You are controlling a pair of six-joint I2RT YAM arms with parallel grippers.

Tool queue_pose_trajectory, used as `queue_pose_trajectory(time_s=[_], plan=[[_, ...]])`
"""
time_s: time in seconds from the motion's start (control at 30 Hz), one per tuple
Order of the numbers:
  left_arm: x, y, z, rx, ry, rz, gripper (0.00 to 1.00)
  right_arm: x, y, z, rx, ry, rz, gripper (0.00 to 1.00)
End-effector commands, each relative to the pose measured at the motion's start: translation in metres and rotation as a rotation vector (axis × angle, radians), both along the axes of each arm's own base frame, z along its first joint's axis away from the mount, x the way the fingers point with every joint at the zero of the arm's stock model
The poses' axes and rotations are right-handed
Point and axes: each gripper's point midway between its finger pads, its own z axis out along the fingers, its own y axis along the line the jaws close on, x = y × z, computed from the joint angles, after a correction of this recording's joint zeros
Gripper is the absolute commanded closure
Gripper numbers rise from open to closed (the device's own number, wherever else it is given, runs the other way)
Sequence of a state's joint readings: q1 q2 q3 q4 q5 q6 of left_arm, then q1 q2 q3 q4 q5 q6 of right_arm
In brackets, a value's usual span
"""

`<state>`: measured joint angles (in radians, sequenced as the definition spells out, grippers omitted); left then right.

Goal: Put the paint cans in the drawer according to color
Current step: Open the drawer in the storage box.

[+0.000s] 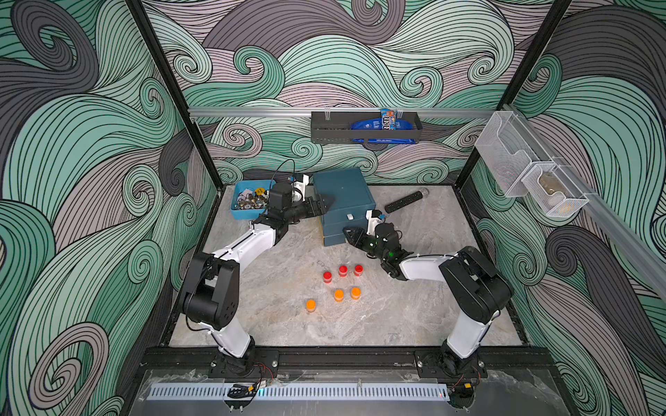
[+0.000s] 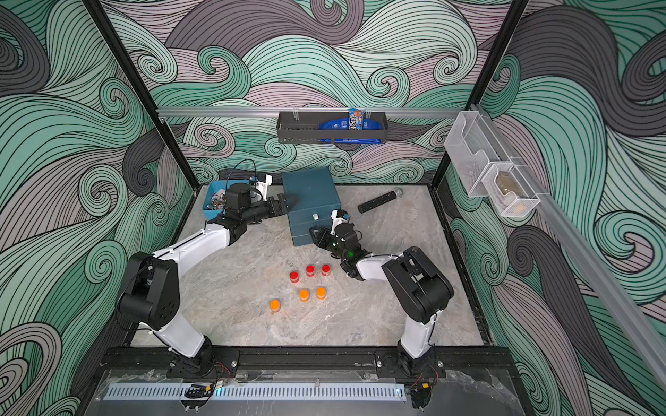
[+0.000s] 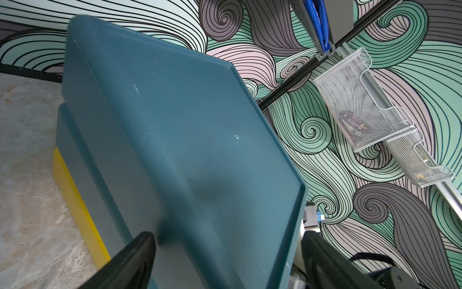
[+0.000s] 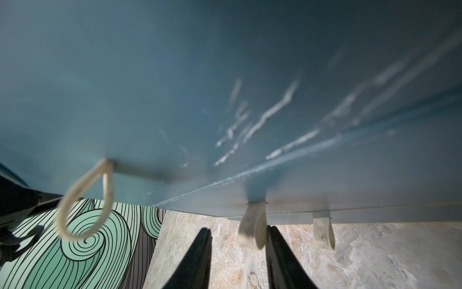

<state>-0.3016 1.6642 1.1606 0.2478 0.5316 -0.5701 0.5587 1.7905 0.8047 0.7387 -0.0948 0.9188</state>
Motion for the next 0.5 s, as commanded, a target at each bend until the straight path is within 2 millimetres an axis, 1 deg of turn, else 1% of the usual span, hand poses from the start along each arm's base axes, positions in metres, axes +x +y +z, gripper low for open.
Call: queue_pose_trajectory(time_s=[0.0, 0.13, 0.23, 0.33, 0.47], plan=[[0.001, 0.0, 0.007, -0.009, -0.018, -0.007, 0.06, 0.011, -0.001, 0.01, 0.023, -0.039, -0.03, 0.76], [0.0, 0.0, 0.008, -0.011, -0.021, -0.008, 0.06, 0.011, -0.003, 0.013, 0.017, -0.049, -0.033, 0.92], [0.0, 0.001, 0.009, -0.012, -0.021, -0.007, 0.06, 0.011, -0.005, 0.013, -0.001, -0.051, -0.038, 1.0], [0.0, 0.001, 0.009, -0.011, -0.021, -0.007, 0.06, 0.007, -0.008, 0.011, -0.018, -0.046, -0.038, 1.0], [0.0, 0.001, 0.009, -0.012, -0.022, -0.008, 0.06, -0.003, -0.015, 0.008, -0.033, -0.04, -0.039, 1.0]])
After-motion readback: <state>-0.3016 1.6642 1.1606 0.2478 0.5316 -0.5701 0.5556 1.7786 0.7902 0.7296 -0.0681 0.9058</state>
